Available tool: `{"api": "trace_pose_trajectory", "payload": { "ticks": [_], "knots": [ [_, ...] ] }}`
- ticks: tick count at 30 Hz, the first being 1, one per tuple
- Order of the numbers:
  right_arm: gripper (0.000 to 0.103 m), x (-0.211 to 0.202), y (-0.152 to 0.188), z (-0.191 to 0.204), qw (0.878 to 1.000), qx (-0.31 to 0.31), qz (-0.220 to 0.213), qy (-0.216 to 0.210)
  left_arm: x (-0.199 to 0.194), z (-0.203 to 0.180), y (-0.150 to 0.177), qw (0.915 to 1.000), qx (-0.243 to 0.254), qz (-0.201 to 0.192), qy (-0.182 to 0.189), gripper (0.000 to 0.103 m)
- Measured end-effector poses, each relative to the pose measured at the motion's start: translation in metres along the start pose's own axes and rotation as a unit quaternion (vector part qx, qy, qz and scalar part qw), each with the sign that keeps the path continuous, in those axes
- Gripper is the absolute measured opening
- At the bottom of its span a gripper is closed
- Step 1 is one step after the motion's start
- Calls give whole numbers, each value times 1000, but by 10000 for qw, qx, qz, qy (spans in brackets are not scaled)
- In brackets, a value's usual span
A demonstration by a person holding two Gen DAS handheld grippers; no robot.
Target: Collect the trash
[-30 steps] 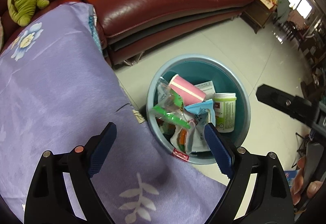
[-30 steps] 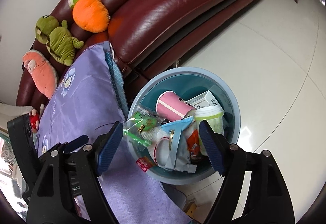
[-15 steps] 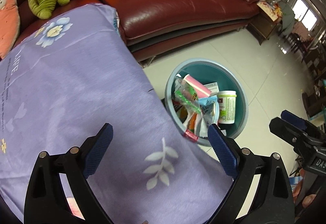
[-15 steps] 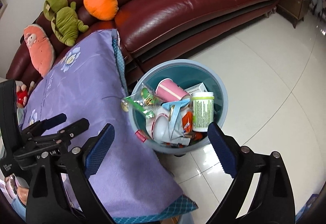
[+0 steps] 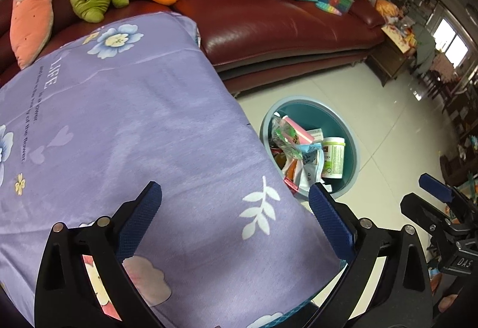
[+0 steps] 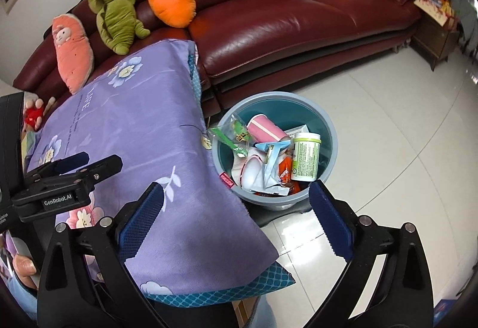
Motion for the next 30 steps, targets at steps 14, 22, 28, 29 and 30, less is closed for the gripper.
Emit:
{"api": "trace_pose_trajectory", "payload": {
  "ticks": [14, 22, 28, 29, 30],
  "knots": [
    [94, -6, 23, 13, 9995, -143, 11, 285, -11, 10, 18, 9999, -109, -97, -23, 99],
    [94, -3, 23, 7, 9997, -17, 27, 230, -12, 11, 20, 9998, -100, -138, -73, 99],
    [94, 2, 24, 4, 9998, 36, 72, 169, -14, 12, 24, 9996, 6, -249, -140, 99],
    [94, 3, 23, 3, 9998, 45, 73, 168, -14, 10, 23, 9995, 21, -264, -170, 99],
    [94, 4, 23, 3, 9998, 60, 75, 166, -14, 10, 24, 9994, 36, -275, -201, 99]
  ]
}}
Point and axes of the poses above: each gripper's, at about its wrist camera, not at the fingertips, and x roughly the way its jaws point, z to its left, y to its underside, the point moved 3 cm from there along x, roughly the way its jaws point, and after that the axes turned 14 degrees about z, right-handed, at the moved point
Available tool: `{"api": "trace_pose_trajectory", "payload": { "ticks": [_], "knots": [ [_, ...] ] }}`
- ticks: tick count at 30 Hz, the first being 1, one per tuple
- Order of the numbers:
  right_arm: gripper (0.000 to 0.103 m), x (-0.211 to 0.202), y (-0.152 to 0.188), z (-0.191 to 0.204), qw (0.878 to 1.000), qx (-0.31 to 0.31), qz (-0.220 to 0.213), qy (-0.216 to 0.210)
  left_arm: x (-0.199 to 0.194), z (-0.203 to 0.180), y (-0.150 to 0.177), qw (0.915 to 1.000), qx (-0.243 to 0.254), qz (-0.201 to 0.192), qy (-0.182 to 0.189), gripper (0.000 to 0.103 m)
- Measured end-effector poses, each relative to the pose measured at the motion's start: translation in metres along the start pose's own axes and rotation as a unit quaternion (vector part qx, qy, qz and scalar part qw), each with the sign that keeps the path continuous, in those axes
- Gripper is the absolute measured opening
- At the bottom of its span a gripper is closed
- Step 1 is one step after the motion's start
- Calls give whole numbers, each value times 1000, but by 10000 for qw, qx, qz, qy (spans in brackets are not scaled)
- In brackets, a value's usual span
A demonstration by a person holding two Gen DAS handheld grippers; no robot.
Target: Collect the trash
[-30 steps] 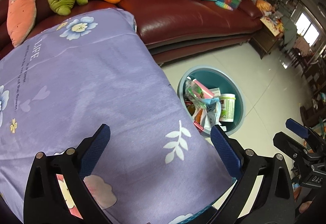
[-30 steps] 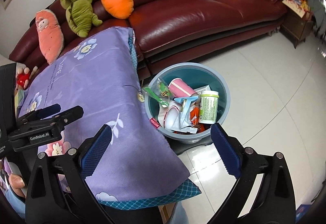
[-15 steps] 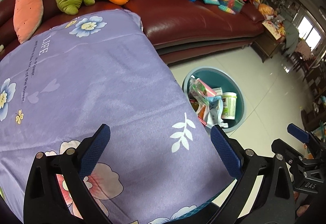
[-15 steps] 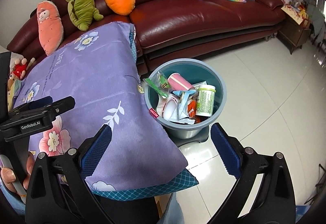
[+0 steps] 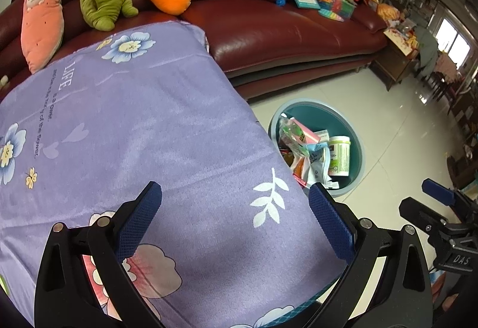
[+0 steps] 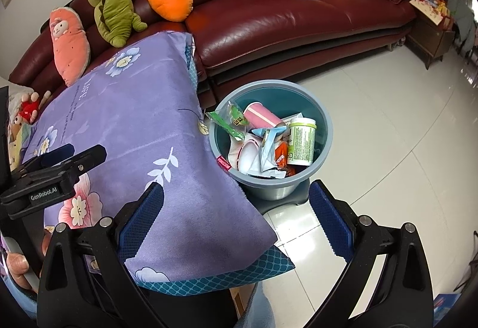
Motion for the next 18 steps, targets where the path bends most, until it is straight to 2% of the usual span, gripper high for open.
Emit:
{"api": "trace_pose_trajectory", "payload": {
  "ticks": [18],
  "knots": [
    [94, 20, -9, -17, 9993, 322, 155, -91, 21, -11, -7, 9996, 166, 155, -186, 99]
  ]
}}
Point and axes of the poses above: each gripper's, at about its wrist camera, not at the fingertips, and x roughly the way its jaws point, z to its left, y to its underside, the point moved 3 cm from there along x, roughly the way its jaws point, and after that the axes turned 14 degrees about z, right-handed, at the moved point
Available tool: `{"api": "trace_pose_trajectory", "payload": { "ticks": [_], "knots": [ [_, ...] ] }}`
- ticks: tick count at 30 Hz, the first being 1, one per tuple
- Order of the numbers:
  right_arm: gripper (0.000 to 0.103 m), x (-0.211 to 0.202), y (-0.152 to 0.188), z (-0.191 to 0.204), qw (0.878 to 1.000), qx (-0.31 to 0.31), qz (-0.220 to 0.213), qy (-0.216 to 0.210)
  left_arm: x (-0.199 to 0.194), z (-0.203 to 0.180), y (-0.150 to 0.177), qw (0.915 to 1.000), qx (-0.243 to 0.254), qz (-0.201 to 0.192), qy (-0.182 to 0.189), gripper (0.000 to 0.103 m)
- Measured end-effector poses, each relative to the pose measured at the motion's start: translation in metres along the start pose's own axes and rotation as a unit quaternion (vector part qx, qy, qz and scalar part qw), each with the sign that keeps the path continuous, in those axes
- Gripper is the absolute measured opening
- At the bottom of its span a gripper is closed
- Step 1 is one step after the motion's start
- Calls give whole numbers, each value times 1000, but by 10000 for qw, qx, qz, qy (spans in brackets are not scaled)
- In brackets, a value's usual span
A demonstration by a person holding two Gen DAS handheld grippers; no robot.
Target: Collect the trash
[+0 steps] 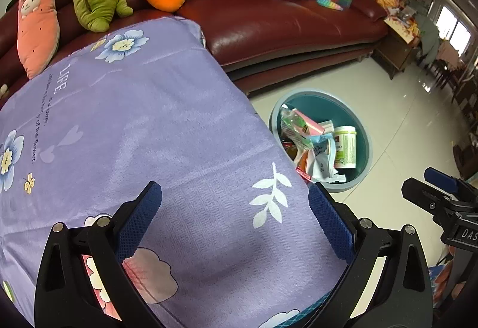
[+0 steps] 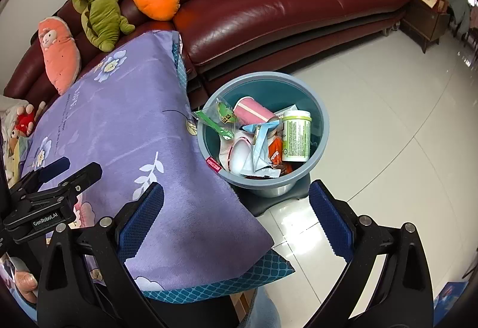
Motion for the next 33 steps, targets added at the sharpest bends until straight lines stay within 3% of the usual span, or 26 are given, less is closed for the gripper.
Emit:
{"api": "trace_pose_trajectory", "payload": {
  "ticks": [33],
  "knots": [
    [94, 35, -13, -10, 9995, 144, 294, -5, 34, -7, -3, 9994, 92, 323, -104, 99]
  ]
}}
Point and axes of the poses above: each gripper's, at about its wrist camera, not at the fingertips, and x roughly the way its jaws point, z to its left, y to its underside, the point moved 3 cm from there along x, roughly the way its jaws point, and after that the axes turned 14 degrees about z, right-handed, at the moved point
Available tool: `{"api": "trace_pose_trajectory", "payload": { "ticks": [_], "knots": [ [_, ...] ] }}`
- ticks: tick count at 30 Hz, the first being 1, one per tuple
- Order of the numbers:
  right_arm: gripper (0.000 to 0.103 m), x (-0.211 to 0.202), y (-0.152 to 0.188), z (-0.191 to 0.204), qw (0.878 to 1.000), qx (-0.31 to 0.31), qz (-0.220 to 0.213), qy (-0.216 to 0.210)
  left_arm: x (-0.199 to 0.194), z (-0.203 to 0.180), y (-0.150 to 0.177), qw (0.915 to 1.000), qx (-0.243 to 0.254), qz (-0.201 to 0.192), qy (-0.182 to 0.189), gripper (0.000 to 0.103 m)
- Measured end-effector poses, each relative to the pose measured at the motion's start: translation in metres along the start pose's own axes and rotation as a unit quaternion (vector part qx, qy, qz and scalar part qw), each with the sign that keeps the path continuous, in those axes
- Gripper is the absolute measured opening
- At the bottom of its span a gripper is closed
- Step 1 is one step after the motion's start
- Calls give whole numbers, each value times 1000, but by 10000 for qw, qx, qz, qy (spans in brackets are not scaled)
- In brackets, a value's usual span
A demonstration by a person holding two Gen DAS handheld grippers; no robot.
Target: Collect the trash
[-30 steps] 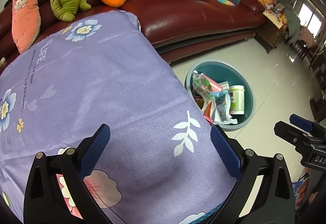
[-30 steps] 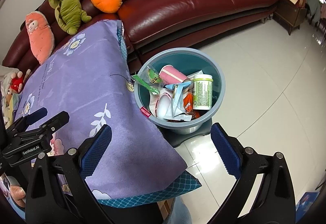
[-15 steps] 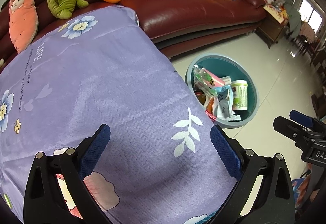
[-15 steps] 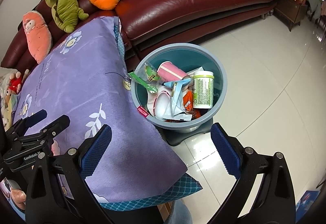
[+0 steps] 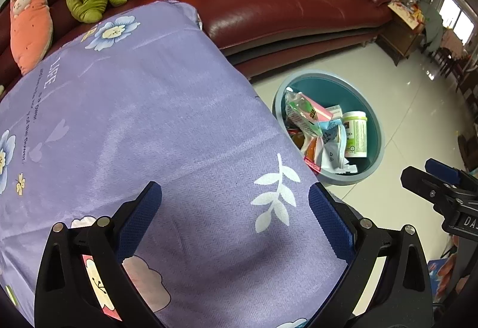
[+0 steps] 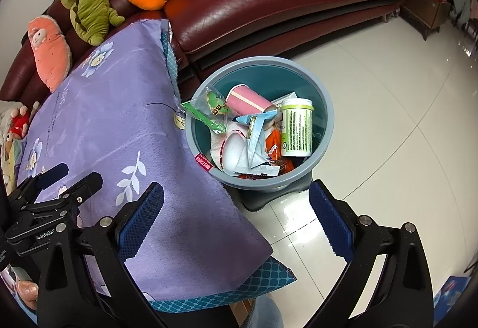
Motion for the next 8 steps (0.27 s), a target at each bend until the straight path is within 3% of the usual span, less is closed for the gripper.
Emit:
{"api": "trace_pose_trajectory", "payload": {
  "ticks": [8],
  "knots": [
    [94, -3, 0, 2, 9998, -26, -90, 148, 1, 1, 0, 10000, -42, -9, 32, 99]
  ]
}}
Point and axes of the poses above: each gripper's, at about its wrist camera, not at the fingertips, and x roughly the way its jaws point, z to its left, y to its underside, the point moved 3 cm from there along x, roughly the way its jaws point, and after that the axes turned 14 degrees about z, right-handed, at the moved point
